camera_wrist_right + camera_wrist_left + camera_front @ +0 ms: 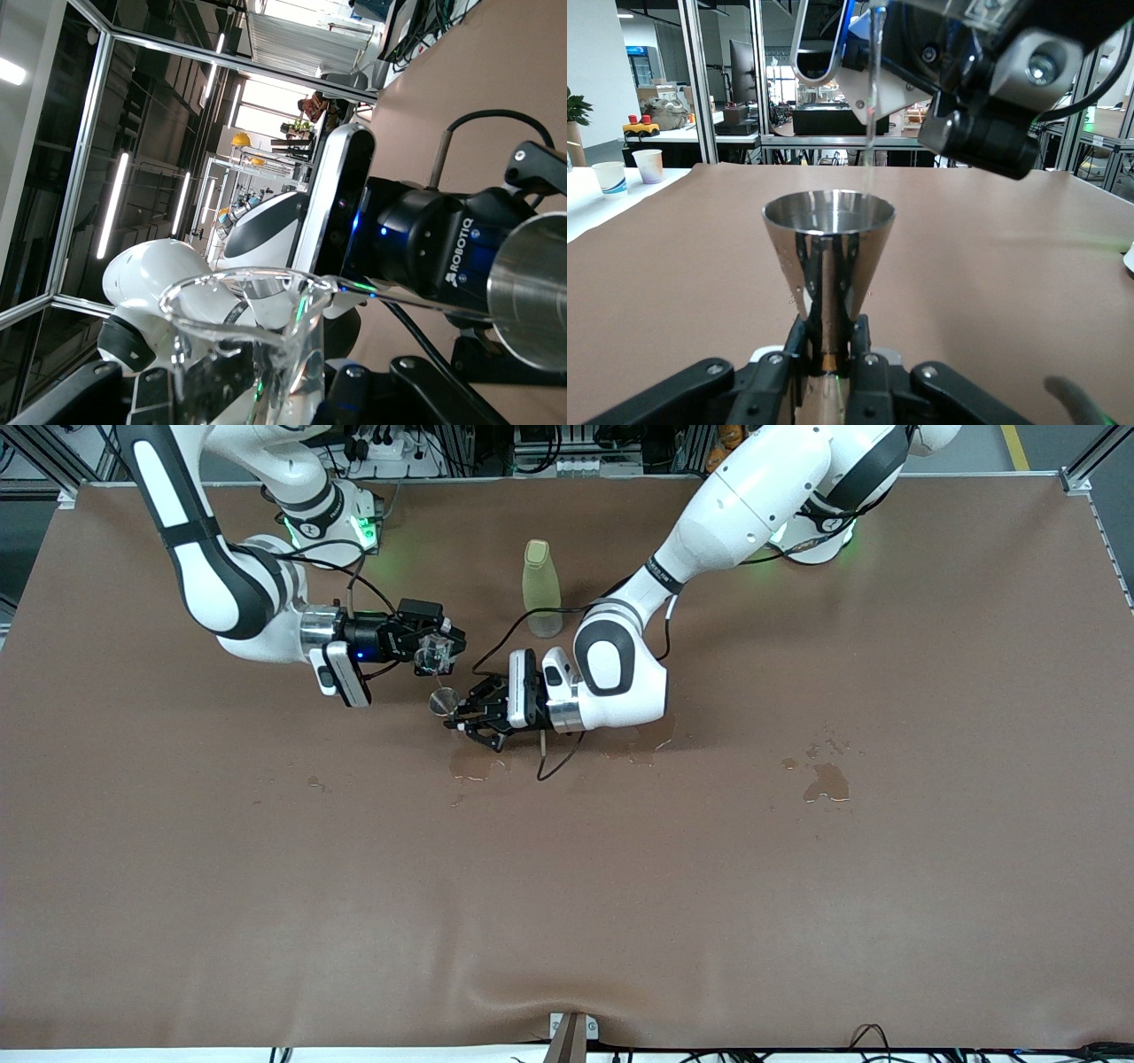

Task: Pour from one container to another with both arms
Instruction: 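Tilt the beaker with the right gripper, pouring into the held jigger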

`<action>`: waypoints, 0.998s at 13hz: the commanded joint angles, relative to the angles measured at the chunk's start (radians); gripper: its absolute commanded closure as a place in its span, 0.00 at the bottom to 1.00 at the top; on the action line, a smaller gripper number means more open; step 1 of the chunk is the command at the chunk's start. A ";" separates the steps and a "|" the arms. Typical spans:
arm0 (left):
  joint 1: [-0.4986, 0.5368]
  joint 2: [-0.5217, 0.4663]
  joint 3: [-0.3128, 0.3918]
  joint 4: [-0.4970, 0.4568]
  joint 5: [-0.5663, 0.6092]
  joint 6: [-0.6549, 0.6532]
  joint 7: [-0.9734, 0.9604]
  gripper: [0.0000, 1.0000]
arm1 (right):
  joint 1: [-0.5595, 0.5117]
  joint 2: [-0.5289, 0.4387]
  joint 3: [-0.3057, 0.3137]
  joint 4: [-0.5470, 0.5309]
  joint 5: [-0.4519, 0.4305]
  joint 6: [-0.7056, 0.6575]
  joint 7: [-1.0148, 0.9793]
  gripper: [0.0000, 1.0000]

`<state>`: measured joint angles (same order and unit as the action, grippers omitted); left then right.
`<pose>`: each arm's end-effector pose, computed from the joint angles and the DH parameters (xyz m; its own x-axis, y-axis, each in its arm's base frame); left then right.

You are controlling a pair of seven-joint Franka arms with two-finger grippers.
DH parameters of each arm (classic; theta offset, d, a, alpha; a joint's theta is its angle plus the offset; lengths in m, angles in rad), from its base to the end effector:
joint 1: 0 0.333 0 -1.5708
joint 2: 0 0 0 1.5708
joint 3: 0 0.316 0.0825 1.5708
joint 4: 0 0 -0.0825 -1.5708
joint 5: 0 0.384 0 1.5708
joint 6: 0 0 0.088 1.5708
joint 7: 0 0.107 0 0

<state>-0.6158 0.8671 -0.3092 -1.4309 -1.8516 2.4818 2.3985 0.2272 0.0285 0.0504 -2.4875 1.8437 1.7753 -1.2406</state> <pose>0.4876 -0.5600 0.2084 0.0133 -0.2342 0.9721 -0.9999 -0.0060 0.0123 0.4246 0.2080 0.3099 0.9625 -0.0572 0.2653 0.2643 -0.0248 -0.9641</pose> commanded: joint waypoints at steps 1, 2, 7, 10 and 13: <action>0.001 -0.014 -0.004 -0.014 -0.029 0.012 0.024 1.00 | 0.003 -0.041 -0.004 -0.025 -0.006 0.006 0.088 1.00; 0.001 -0.014 -0.004 -0.014 -0.029 0.012 0.024 1.00 | 0.003 -0.041 -0.004 -0.024 -0.006 0.006 0.111 1.00; 0.001 -0.016 -0.011 -0.023 -0.031 0.012 0.022 1.00 | 0.003 -0.038 -0.004 -0.022 -0.006 0.006 0.173 1.00; 0.001 -0.016 -0.013 -0.026 -0.031 0.012 0.022 1.00 | 0.003 -0.038 -0.004 -0.021 -0.006 0.003 0.239 1.00; 0.001 -0.017 -0.013 -0.026 -0.031 0.012 0.022 1.00 | 0.001 -0.038 -0.004 -0.021 -0.006 0.001 0.278 1.00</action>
<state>-0.6173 0.8670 -0.3135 -1.4428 -1.8516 2.4817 2.3985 0.2272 0.0285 0.0503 -2.4891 1.8436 1.7752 -1.0208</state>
